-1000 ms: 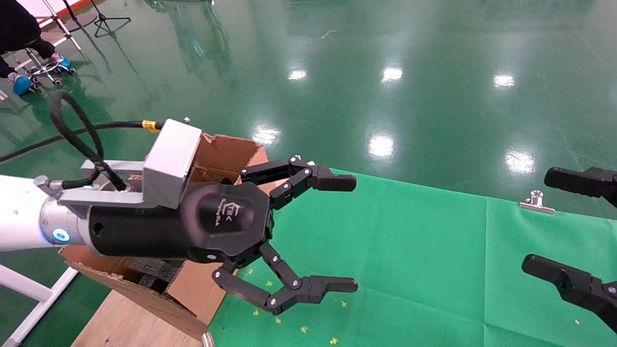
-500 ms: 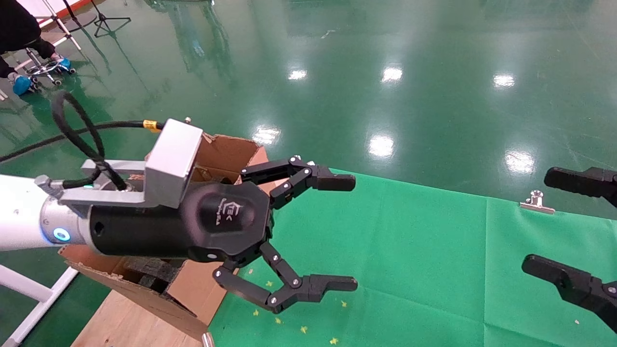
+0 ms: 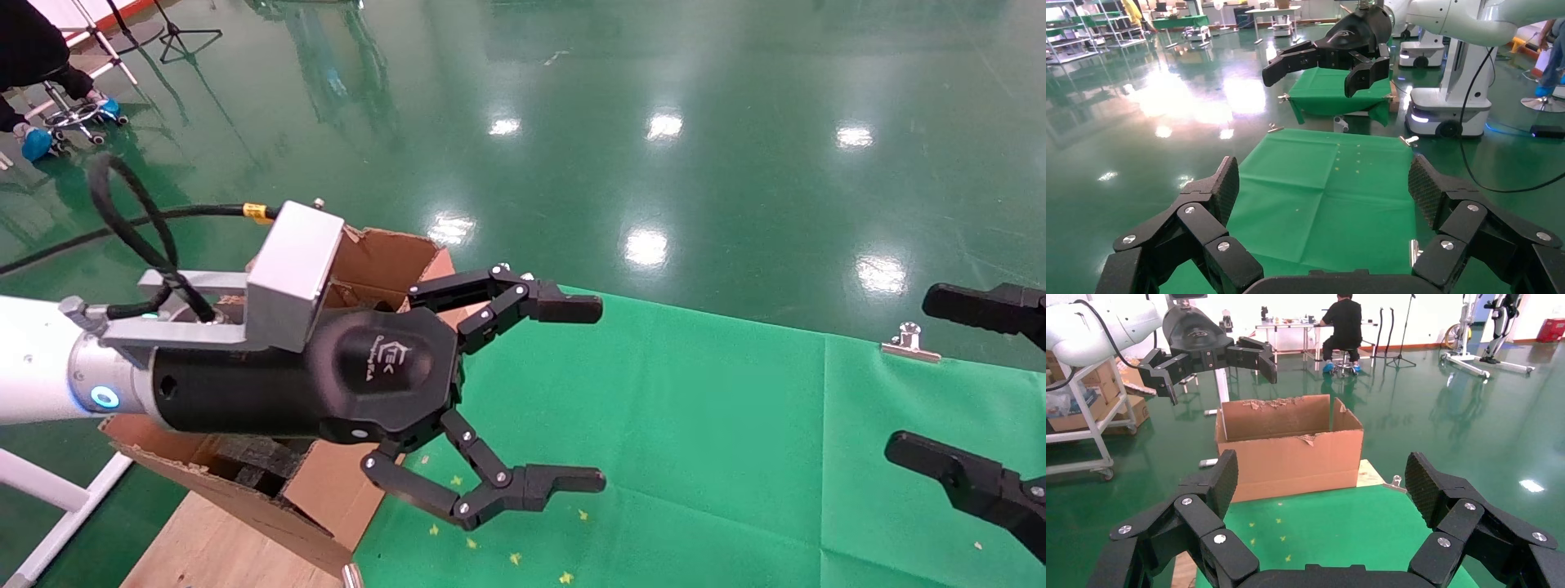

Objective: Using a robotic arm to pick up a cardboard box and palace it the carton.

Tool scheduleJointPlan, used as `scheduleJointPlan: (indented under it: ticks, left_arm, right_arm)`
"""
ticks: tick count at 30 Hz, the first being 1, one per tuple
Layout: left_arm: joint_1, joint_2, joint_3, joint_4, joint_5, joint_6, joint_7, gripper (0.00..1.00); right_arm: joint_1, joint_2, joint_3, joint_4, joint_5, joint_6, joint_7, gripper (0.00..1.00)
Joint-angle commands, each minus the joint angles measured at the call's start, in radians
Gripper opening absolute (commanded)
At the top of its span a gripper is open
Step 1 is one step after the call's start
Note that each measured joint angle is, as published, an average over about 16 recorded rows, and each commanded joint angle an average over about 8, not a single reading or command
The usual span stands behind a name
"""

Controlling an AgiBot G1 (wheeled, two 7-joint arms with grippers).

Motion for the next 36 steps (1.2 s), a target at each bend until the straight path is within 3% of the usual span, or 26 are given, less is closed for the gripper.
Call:
scheduleJointPlan:
  ticks: [1, 36]
  left_arm:
    - [0.000, 0.000, 0.000, 0.000, 0.000, 0.000, 0.000, 1.00]
    - [-0.001, 0.000, 0.000, 0.000, 0.001, 0.000, 0.000, 1.00]
  right_arm:
    - [0.000, 0.000, 0.000, 0.000, 0.000, 0.000, 0.000, 1.00]
    - [0.000, 0.000, 0.000, 0.000, 0.000, 0.000, 0.000, 1.00]
